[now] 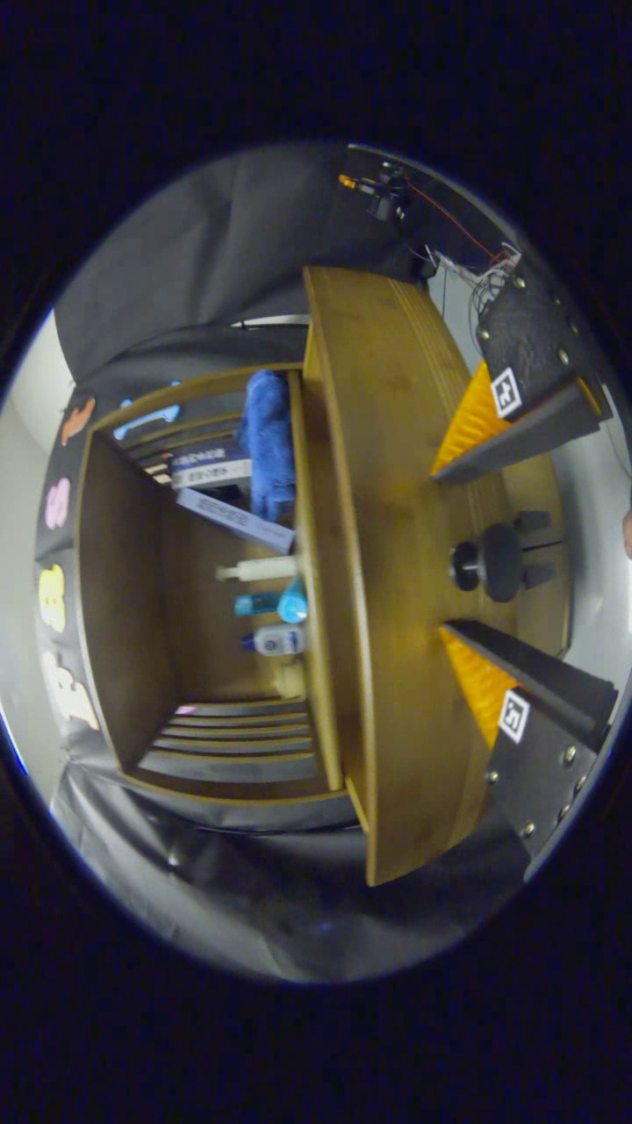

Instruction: Pull open the drawer, take out the items inside it, and place them on the countertop above the cabinet.

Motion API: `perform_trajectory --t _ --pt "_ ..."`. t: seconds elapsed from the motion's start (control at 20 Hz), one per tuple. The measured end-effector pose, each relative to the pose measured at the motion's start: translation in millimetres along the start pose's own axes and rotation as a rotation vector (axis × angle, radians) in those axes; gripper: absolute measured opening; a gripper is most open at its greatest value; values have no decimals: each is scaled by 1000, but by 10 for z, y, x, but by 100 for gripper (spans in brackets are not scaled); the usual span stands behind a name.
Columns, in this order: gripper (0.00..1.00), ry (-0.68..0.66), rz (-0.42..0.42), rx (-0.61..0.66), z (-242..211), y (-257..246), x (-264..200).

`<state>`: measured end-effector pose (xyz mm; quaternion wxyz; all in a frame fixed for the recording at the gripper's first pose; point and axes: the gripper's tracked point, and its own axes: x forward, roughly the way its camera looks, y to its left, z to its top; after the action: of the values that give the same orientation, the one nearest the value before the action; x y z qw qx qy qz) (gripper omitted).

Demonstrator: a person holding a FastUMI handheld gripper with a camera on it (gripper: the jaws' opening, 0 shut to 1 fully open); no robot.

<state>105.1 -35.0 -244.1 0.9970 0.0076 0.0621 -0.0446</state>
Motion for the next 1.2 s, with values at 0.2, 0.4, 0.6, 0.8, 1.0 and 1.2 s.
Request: perform_trajectory --t 0.2,0.4,0.6,0.8,1.0,1.2 --pt "99 17 0 24 -14 15 309" --pt "99 -31 2 39 33 49 500" --pt "99 -62 -4 -5 101 35 689" --pt "99 -83 4 -21 101 74 854" --pt "98 -84 54 -7 111 73 1016" --pt "98 -155 53 -108 78 93 1210"
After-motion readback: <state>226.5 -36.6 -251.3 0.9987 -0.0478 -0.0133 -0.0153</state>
